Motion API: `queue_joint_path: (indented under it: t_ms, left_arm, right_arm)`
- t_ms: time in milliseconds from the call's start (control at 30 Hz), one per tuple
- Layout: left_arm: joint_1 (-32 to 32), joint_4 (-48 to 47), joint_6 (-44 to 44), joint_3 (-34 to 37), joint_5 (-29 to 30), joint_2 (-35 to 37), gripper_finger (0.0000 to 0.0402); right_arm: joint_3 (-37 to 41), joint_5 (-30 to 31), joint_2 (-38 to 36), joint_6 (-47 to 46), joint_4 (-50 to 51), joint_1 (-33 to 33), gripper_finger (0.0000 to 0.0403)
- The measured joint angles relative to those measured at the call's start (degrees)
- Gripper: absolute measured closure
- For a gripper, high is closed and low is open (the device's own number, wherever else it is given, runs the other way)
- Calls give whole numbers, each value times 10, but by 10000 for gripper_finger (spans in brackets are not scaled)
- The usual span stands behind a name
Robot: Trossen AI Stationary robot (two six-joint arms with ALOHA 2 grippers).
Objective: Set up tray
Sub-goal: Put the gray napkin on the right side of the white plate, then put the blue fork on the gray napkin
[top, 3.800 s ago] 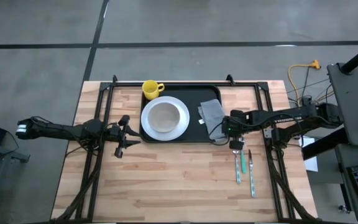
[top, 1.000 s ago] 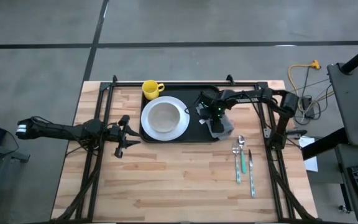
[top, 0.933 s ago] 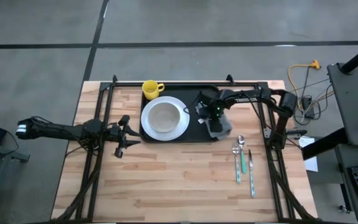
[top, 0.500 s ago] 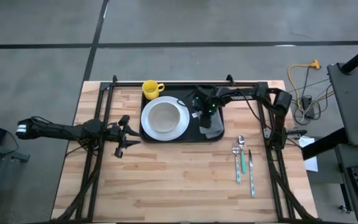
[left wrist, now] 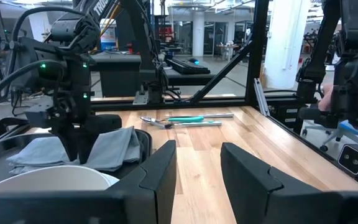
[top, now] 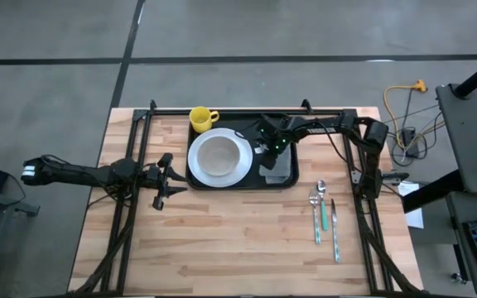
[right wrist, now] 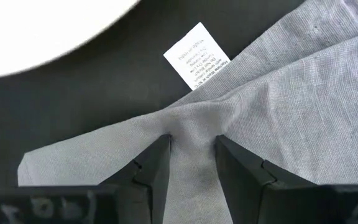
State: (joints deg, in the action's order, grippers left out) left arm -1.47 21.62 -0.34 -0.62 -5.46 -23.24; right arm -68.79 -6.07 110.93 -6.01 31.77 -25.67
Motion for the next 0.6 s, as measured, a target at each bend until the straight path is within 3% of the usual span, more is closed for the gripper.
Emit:
queue_joint_path:
  t_ms: [333, 600]
  left_arm:
    - [0, 0, 0, 0, 0, 0, 294]
    - [0, 0, 0, 0, 0, 0, 294]
  right_arm:
    - [1, 0, -33, 27, 21, 0, 292]
    - [10, 0, -122, 47, 99, 5, 300]
